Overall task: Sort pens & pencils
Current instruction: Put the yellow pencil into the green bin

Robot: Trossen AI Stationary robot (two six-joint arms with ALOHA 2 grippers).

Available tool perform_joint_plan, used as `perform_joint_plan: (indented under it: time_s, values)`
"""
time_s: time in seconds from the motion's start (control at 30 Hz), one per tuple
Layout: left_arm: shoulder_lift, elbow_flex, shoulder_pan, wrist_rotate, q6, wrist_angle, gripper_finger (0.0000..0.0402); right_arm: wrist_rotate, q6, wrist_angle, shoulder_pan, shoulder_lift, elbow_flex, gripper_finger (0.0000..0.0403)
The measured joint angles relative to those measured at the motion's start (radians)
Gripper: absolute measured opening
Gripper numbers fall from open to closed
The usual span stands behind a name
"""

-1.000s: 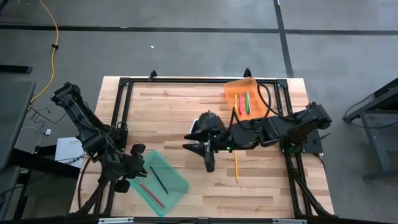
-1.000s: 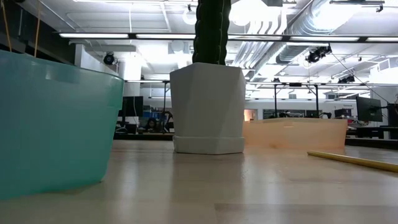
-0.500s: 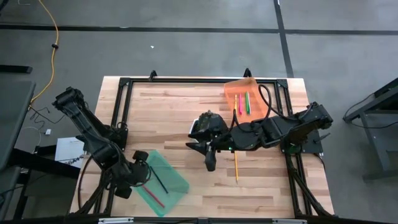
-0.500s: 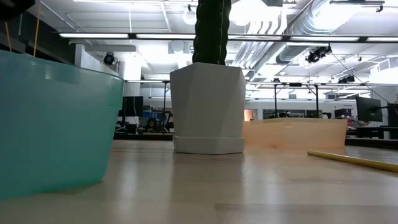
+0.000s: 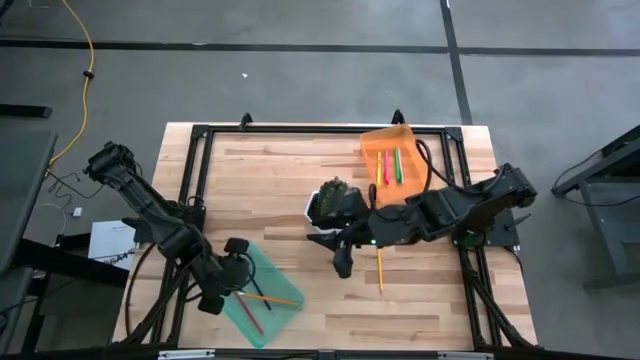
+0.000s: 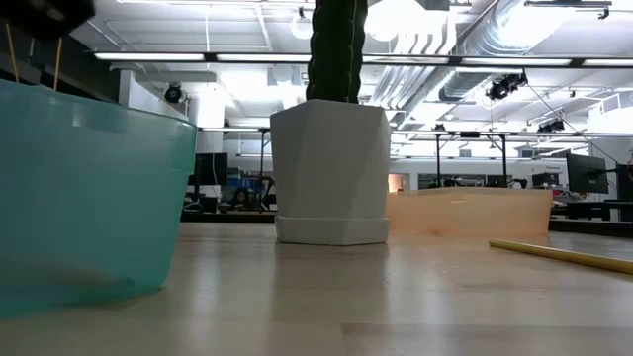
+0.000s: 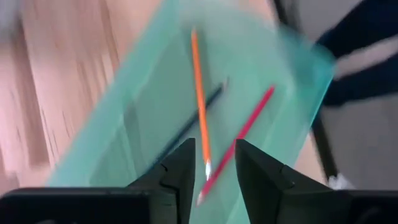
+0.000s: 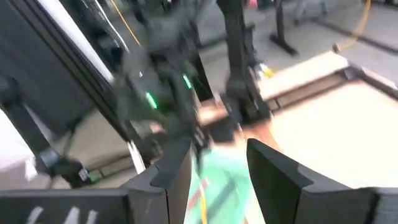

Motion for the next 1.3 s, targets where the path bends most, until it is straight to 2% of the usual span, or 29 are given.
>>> perform_joint_plan:
  time_s: [0.13, 0.37, 0.47, 0.6, 0.73, 0.9, 1.13, 1.2, 1.3]
  values:
    - [-0.010, 0.082, -0.002, -0.108, 0.053, 0.022, 0.0107, 0.009, 0.107, -0.200, 0.018, -0.013, 0.000, 0.0147]
    - [-0.076, 0.264, -0.001, -0.368, 0.166, 0.023, 0.0108, 0.015, 0.299, -0.470, 0.107, -0.019, 0.000, 0.0147]
    - [-0.112, 0.322, -0.001, -0.433, 0.202, 0.028, 0.0108, 0.021, 0.400, -0.555, 0.150, -0.021, -0.021, 0.0147]
    - [-0.166, 0.353, -0.001, -0.489, 0.232, 0.020, 0.0108, 0.046, 0.546, -0.596, 0.215, -0.021, -0.116, 0.0147]
    - [-0.219, 0.353, -0.001, -0.496, 0.233, -0.010, 0.0108, 0.048, 0.710, -0.572, 0.266, -0.023, -0.264, 0.0147]
    - [-0.273, 0.353, -0.001, -0.481, 0.209, -0.106, 0.0108, 0.043, 0.925, -0.416, 0.327, -0.060, -0.467, 0.0147]
    - [-0.363, 0.353, -0.001, -0.450, 0.183, -0.199, 0.0108, 0.058, 1.396, -0.150, 0.452, -0.182, -0.804, 0.0146]
    - [-0.384, 0.353, -0.001, -0.450, 0.173, -0.236, 0.0108, 0.047, 1.474, -0.048, 0.471, -0.194, -0.858, 0.0143]
    - [-0.405, 0.353, -0.001, -0.450, 0.163, -0.301, 0.0108, 0.024, 1.500, 0.023, 0.452, -0.192, -0.870, 0.0133]
